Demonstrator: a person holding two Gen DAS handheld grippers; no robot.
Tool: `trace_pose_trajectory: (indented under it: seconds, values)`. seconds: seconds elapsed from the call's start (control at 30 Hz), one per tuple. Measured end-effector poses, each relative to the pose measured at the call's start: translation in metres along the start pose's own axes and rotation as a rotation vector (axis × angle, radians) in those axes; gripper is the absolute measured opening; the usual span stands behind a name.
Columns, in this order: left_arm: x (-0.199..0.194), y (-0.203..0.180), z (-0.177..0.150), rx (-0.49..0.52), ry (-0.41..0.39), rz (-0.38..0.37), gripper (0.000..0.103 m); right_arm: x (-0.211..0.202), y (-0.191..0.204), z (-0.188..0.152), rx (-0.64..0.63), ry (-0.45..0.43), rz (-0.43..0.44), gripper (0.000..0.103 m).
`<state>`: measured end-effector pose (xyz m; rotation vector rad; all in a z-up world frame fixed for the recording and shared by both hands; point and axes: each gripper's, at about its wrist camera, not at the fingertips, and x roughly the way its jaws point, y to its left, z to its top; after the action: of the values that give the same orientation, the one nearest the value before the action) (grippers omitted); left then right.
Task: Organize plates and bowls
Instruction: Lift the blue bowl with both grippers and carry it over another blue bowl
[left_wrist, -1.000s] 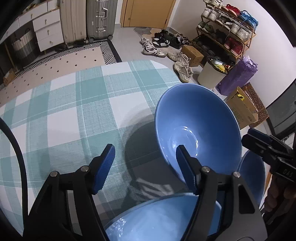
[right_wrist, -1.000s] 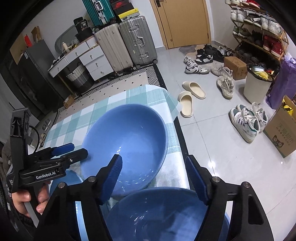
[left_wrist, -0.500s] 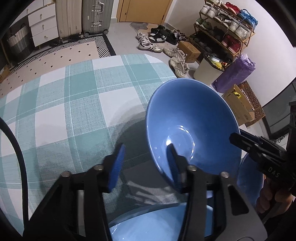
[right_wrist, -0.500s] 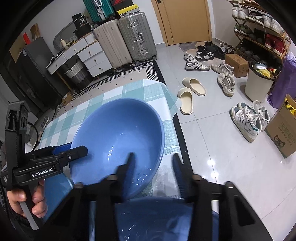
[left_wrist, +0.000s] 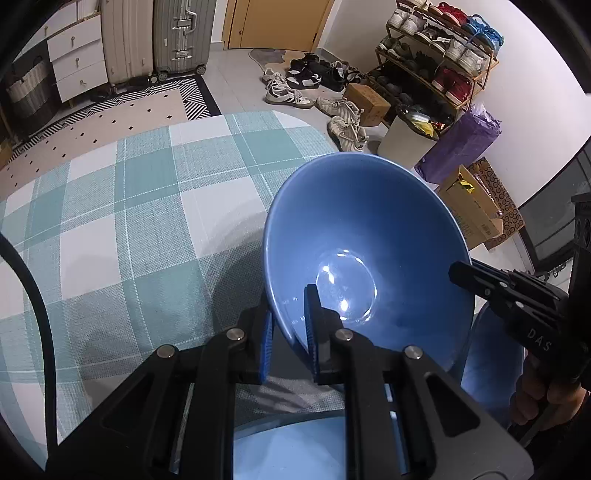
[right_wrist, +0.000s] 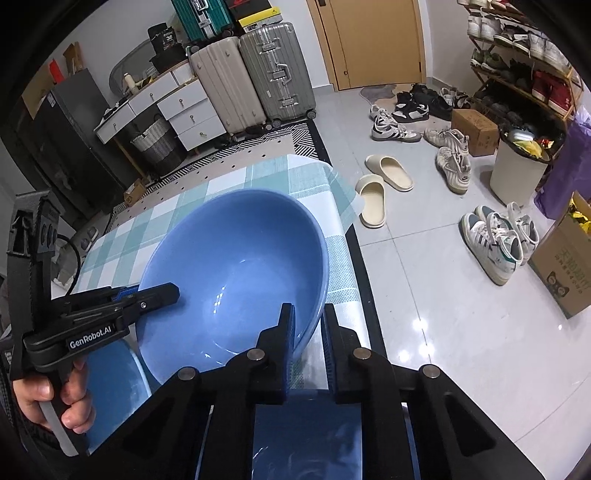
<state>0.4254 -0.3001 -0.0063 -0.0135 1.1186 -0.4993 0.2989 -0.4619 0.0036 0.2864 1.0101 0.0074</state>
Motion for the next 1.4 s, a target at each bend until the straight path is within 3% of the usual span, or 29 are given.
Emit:
trace_pose_trajectory:
  seconds: [0.63, 1.4]
  values:
    - [-0.051, -0.010, -0.005, 0.002, -0.097, -0.020, 0.012, -0.038, 0.013, 0.000, -0.030, -0.073, -0.006, 0.014]
    - [-0.163, -0.050, -0.039, 0.034, -0.209, -0.003, 0.012, -0.135, 0.047, -0.020, -0.085, -0.191, -0.001, 0.014]
